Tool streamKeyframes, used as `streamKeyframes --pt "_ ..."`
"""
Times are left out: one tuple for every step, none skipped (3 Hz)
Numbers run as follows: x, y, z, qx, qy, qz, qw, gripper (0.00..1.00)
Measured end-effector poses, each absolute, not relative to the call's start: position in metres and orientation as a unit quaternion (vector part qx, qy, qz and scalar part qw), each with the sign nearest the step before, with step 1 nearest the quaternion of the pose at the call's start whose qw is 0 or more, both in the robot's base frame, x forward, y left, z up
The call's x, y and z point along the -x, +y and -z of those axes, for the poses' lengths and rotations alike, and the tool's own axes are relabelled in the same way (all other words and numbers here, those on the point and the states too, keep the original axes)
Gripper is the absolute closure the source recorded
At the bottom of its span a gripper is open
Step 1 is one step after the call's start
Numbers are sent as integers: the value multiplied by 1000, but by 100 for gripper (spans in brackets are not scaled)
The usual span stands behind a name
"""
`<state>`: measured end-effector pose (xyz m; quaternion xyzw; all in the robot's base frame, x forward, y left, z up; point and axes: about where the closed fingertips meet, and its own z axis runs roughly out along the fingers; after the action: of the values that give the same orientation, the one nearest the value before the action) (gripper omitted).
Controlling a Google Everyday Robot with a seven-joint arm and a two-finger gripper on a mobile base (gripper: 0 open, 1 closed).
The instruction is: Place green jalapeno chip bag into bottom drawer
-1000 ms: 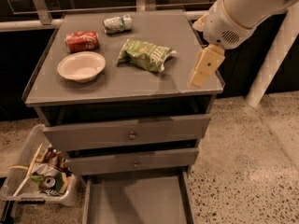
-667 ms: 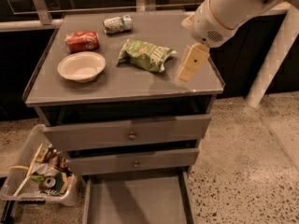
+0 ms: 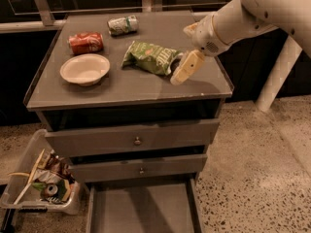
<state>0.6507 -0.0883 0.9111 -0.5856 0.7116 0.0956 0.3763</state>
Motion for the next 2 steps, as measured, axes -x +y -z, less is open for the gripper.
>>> streamKeyframes --pt "-651 -88 -911 586 712 -96 376 0" --pt "-660 -84 -908 582 710 -97 385 0"
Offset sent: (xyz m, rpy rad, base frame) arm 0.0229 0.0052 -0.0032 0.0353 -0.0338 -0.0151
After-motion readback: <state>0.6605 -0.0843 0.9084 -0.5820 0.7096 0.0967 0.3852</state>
